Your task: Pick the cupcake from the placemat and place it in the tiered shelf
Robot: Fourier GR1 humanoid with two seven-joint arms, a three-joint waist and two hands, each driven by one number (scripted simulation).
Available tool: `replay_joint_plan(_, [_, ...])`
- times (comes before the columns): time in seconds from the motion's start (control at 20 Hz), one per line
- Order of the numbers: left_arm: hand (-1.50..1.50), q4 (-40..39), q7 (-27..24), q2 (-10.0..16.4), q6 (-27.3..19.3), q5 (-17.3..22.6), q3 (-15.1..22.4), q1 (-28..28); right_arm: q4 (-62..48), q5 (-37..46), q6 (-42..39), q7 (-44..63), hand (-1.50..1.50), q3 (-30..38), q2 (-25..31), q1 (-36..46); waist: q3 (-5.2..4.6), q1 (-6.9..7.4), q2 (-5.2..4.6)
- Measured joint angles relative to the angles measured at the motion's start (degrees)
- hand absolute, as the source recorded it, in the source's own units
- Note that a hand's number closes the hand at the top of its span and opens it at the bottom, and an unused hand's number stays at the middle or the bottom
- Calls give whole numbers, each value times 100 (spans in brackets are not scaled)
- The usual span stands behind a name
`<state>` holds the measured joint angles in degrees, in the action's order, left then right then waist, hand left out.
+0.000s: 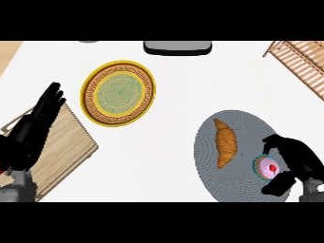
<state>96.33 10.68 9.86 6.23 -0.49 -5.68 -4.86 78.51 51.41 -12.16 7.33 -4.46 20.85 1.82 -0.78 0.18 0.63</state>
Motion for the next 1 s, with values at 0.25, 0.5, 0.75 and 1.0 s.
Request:
replay_joint_plan(0.25, [0, 161, 60, 29, 81, 60, -32, 120, 114, 104, 491, -6, 150, 276, -39, 69, 40, -7, -34])
replay_joint_plan(0.5, [0, 161, 45, 2, 137, 55, 73, 3, -257, 490, 1018, 2097, 150, 975, -685, 1006, 49, 218, -142])
replay_joint_plan(0.75, [0, 159, 57, -33, 209, 45, 216, -117, -442, 1069, 1884, 3975, 150, 1595, -1083, 2108, 52, 485, -208])
replay_joint_plan(1.0, [0, 112, 56, -79, 250, 31, 329, -267, -780, 2262, 2455, 5211, 150, 1812, -961, 3366, 40, 695, -251])
